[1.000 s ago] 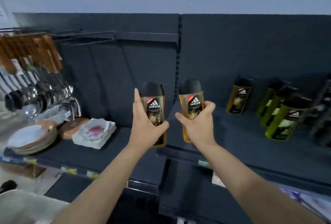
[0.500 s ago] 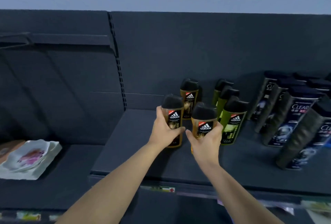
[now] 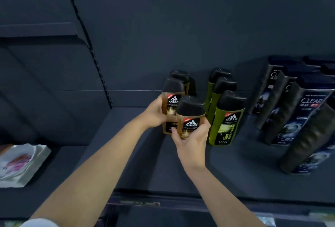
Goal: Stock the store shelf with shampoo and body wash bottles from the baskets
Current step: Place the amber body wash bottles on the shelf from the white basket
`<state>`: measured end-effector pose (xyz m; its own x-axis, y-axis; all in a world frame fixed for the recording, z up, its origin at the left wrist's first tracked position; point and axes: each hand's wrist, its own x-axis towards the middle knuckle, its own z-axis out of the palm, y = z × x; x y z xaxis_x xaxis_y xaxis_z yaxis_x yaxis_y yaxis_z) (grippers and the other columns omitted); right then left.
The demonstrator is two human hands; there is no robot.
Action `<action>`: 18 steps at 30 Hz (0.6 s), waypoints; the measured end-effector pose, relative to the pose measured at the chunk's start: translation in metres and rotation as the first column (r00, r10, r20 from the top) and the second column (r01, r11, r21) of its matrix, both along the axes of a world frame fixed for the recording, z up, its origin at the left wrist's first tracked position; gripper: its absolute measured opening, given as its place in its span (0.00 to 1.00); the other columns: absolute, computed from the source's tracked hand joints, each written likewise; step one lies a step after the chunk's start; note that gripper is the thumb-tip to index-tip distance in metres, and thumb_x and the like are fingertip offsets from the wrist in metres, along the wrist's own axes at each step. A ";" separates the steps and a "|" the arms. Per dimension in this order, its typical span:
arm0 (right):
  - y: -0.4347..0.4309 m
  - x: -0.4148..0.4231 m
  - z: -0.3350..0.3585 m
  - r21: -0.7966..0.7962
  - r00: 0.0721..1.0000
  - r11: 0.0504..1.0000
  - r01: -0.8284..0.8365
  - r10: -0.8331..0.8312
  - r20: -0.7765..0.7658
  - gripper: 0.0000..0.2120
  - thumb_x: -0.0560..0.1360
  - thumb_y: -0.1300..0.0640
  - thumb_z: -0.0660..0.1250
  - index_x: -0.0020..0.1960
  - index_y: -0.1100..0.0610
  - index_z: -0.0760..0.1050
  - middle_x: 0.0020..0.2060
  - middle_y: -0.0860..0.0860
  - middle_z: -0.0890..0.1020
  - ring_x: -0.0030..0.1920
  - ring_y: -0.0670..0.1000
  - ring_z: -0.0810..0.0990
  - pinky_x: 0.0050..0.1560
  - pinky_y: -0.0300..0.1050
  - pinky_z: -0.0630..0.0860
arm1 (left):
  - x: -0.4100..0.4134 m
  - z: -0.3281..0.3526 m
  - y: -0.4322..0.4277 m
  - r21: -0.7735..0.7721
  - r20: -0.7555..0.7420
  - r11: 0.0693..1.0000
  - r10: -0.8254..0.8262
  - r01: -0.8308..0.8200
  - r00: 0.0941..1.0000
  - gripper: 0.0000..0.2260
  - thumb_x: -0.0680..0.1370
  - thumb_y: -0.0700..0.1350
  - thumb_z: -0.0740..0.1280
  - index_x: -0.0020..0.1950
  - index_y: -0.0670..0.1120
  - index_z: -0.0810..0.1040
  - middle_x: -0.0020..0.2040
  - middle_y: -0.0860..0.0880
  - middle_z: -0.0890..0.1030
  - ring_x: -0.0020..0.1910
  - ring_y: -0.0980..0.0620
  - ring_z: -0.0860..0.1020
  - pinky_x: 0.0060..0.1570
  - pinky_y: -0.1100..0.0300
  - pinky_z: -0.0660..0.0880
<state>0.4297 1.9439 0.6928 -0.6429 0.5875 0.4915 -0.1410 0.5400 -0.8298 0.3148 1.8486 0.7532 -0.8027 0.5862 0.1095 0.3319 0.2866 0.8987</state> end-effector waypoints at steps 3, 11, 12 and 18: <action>0.001 -0.006 -0.002 -0.005 1.000 1.000 0.007 -0.007 0.018 0.37 0.66 0.57 0.78 0.67 0.64 0.61 0.58 0.56 0.72 0.60 0.55 0.73 0.60 0.59 0.74 | 0.003 0.001 0.000 0.010 -0.062 1.000 0.026 -0.025 0.998 0.27 0.67 0.35 0.79 0.61 0.48 0.73 0.53 0.52 0.81 0.51 0.63 0.80 0.50 0.67 0.76; -0.001 -0.011 -0.003 0.027 0.999 0.999 0.043 -0.043 0.023 0.37 0.66 0.56 0.78 0.66 0.56 0.59 0.58 0.57 0.72 0.60 0.56 0.74 0.59 0.58 0.76 | 0.004 -0.010 0.030 0.018 -0.163 0.993 0.114 -0.113 0.980 0.14 0.73 0.37 0.73 0.50 0.54 0.74 0.44 0.58 0.79 0.44 0.70 0.77 0.46 0.74 0.72; -0.002 -0.012 -0.003 0.035 0.998 0.998 0.049 -0.050 0.029 0.37 0.66 0.55 0.78 0.66 0.57 0.59 0.58 0.57 0.72 0.60 0.56 0.74 0.58 0.58 0.76 | 0.003 -0.009 0.029 0.014 -0.169 0.993 0.115 -0.114 0.979 0.15 0.73 0.37 0.73 0.50 0.53 0.73 0.44 0.58 0.79 0.43 0.71 0.77 0.45 0.75 0.72; -0.003 -0.018 -0.003 0.072 0.996 0.995 0.063 -0.067 0.058 0.38 0.66 0.56 0.78 0.67 0.66 0.61 0.58 0.60 0.73 0.60 0.58 0.74 0.57 0.59 0.76 | -0.001 -0.012 0.024 -0.023 -0.183 0.990 0.132 -0.138 0.974 0.15 0.73 0.37 0.73 0.47 0.56 0.73 0.42 0.58 0.79 0.42 0.68 0.77 0.47 0.71 0.73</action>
